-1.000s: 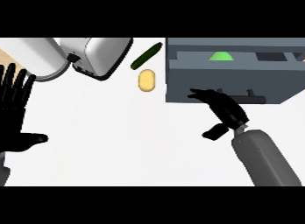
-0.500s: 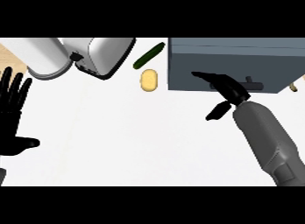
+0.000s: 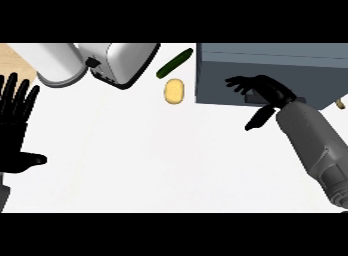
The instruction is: Pick up the cup, place it into the drawer and close the drawer
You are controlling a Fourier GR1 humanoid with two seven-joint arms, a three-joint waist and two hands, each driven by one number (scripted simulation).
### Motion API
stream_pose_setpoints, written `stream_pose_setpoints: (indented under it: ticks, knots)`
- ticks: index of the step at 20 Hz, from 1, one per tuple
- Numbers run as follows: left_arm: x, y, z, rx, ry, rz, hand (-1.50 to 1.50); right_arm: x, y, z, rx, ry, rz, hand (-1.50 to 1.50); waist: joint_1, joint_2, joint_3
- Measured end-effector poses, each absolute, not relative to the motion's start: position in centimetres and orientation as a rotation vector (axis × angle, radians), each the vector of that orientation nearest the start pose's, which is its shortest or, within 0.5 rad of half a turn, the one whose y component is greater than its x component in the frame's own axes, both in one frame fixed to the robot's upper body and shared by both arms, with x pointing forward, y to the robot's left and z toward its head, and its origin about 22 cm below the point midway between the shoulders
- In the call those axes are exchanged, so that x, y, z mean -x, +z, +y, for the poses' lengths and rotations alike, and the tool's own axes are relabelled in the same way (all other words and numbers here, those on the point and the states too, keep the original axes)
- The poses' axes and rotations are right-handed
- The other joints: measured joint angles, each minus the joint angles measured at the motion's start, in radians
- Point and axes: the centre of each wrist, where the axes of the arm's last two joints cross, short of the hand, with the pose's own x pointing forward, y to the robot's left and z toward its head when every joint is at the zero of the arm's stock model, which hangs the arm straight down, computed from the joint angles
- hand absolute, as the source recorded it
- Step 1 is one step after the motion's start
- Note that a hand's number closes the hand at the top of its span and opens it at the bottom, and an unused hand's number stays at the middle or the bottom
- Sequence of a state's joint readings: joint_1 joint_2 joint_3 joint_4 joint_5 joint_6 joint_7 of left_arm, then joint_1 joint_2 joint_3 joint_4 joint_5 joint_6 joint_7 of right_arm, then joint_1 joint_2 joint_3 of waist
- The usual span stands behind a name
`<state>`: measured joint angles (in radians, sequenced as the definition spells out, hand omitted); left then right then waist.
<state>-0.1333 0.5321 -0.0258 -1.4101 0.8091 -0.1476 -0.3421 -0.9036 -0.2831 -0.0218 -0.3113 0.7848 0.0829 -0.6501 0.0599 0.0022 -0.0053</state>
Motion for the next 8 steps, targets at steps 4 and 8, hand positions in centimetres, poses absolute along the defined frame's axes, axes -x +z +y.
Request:
stream_pose_setpoints:
  ticks: [4,8]
  knots:
    - [-27.47,4.29,34.17,0.324,0.156,-1.892,-1.50,-42.20,1.88,-26.56,0.246,1.249,-1.560,-1.50,0.009,0.001,-0.002]
    - [-27.59,3.98,33.99,0.318,0.151,-1.895,-1.50,-42.33,2.00,-26.80,0.217,1.251,-1.543,-1.50,0.011,0.000,-0.003]
